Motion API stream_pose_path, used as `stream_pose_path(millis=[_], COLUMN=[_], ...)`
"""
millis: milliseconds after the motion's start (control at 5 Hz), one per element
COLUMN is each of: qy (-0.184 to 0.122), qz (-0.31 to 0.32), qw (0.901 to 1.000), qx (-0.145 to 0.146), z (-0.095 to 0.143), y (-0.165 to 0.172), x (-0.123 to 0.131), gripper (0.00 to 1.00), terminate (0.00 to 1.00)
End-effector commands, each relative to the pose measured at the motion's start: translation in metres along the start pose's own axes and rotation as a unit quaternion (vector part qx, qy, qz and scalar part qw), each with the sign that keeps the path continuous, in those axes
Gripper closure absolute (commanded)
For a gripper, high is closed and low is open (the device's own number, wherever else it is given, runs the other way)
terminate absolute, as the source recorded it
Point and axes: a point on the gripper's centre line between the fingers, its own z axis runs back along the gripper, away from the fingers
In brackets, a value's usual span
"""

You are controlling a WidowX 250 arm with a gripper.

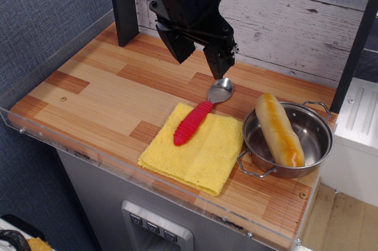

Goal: Move bread from pot to left of yellow cloth with red fork

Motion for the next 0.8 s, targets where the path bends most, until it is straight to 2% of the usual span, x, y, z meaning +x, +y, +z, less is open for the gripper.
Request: stream_pose_path(millis=[0, 200, 400, 600], qy=[0.0, -0.005, -0.04, -0.09], qz=[0.0, -0.006, 0.031, 0.144], qw=[1.0, 0.9999, 0.9982, 0.9839], qx=[0.0, 0.009, 0.032, 0.055], z=[0.0, 0.005, 0.026, 0.051], y=[0.0, -0.006, -0.016, -0.021], x=[0.0, 0.012, 0.039, 0.059], gripper=[0.0, 0.0, 0.0, 0.0], terminate=[0.0, 0.0, 0.0, 0.0])
